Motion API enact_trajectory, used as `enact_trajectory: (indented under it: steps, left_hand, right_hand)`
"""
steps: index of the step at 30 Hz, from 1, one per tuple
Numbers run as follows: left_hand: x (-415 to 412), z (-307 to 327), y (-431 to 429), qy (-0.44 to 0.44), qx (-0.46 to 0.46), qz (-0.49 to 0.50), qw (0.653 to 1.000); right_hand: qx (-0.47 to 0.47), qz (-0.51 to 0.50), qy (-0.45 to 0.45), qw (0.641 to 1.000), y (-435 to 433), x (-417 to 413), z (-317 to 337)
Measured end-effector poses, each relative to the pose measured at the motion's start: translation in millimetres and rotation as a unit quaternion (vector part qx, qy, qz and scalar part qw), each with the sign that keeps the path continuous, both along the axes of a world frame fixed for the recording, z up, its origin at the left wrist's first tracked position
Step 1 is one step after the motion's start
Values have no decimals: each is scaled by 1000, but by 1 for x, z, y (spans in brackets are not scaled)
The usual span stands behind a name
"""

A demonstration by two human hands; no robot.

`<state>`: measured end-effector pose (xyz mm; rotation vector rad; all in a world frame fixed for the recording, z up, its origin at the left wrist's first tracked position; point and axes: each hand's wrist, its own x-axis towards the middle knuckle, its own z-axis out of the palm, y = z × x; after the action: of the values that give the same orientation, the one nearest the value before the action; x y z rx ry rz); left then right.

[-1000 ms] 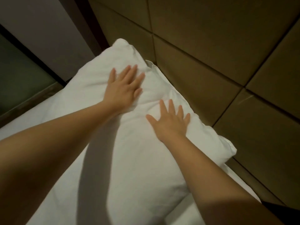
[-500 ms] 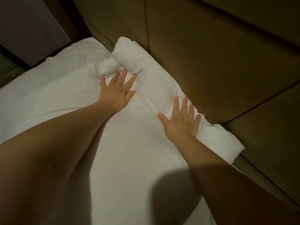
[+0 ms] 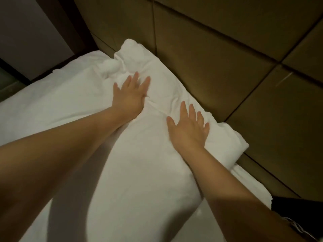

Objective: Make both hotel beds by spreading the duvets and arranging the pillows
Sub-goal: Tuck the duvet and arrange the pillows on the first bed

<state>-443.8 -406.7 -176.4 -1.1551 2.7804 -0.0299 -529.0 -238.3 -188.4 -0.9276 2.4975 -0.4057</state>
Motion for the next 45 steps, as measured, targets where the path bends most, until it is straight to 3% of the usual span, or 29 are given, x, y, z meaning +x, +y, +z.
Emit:
enact_trajectory:
  steps: [3, 8, 14, 19, 23, 28, 33, 37, 40, 45]
  left_hand:
    - [-24, 12, 6, 40, -34, -90, 995]
    - [-62, -16, -15, -31, -45, -28, 998]
    - [-80, -56, -56, -40, -73, 35, 996]
    - [-87, -63, -93, -41, 26, 110, 993]
    - [-78, -45, -61, -45, 0, 66, 997]
    - [-32, -14, 32, 9, 33, 59, 998]
    - [46, 19, 127, 2, 18, 17, 1000]
    - [114, 44, 218, -17, 48, 13, 999]
    - [176, 66, 269, -50, 52, -1, 997]
    - [292, 133, 323, -10, 1, 17, 1000]
  right_hand:
    - [0, 27, 20, 999, 3, 15, 14]
    - [18, 33, 69, 997, -5, -15, -10]
    - [6, 30, 30, 999, -21, -24, -43]
    - [-18, 24, 19, 999, -24, -25, -57]
    - [3, 21, 21, 1000, -10, -17, -59]
    - [32, 41, 29, 998, 15, 2, -30]
    - [57, 52, 18, 997, 68, 48, 10]
    - [36, 36, -13, 999, 114, 119, 54]
    - [34, 66, 19, 997, 160, 188, 83]
    - [-10, 88, 98, 991, 224, 306, 135]
